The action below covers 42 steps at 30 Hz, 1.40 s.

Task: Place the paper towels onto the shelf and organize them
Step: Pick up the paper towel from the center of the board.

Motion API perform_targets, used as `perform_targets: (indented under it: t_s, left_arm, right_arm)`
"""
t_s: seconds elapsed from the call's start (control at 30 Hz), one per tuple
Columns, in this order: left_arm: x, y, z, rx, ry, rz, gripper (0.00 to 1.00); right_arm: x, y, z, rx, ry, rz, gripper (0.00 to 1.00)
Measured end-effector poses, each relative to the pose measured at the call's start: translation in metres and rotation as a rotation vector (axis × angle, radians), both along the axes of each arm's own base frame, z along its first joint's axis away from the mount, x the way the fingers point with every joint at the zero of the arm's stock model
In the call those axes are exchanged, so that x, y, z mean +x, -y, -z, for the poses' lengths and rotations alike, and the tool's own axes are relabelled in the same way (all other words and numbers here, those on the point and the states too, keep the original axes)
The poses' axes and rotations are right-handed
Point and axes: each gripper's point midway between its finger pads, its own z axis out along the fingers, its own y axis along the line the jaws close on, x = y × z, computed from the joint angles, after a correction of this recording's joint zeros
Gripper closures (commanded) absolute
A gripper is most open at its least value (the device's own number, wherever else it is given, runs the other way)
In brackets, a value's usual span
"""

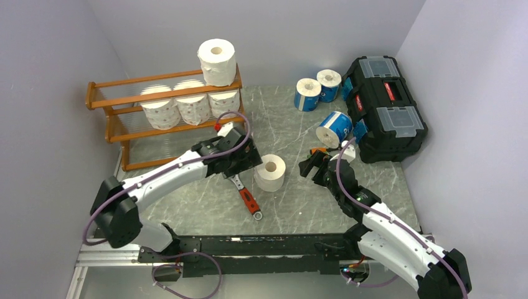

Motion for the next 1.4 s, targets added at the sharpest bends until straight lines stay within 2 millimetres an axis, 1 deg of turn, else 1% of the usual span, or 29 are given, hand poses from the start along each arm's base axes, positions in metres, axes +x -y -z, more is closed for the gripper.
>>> perform_targets:
  t_s: [0.07, 0.17, 0.37, 0.6, 0.8, 1.03, 1.27, 1.4]
  left_arm:
    - [0.004, 0.013, -0.004, 0.000, -0.012, 0.004, 0.05]
    - [0.002, 0.022, 0.000, 0.006, -0.034, 0.005, 0.07]
    - [-0.005, 0.026, 0.006, 0.011, -0.060, 0.004, 0.11]
    - [-0.005, 0.033, 0.016, 0.033, -0.079, 0.015, 0.12]
    - [-0.001, 0.039, 0.016, 0.038, -0.079, 0.017, 0.14]
    - [0.007, 0.047, 0.010, 0.028, -0.064, 0.015, 0.18]
    - [0.007, 0.048, 0.025, 0.058, -0.096, 0.012, 0.21]
    - [0.006, 0.047, 0.028, 0.063, -0.102, 0.012, 0.23]
  right_arm:
    - [0.000, 0.000, 0.000, 0.002, 0.003, 0.001, 0.04]
    - [-0.002, 0.001, 0.001, 0.004, 0.006, 0.002, 0.04]
    - [-0.002, 0.002, 0.001, 0.005, 0.006, 0.002, 0.05]
    - [-0.002, 0.002, 0.002, 0.002, 0.003, 0.002, 0.05]
    - [-0.002, 0.002, 0.002, 0.002, 0.003, 0.002, 0.05]
    - [-0.002, 0.002, 0.001, 0.004, 0.007, 0.002, 0.05]
    - [-0.002, 0.002, -0.003, 0.011, 0.019, 0.004, 0.05]
    - [-0.002, 0.002, -0.003, 0.013, 0.020, 0.004, 0.05]
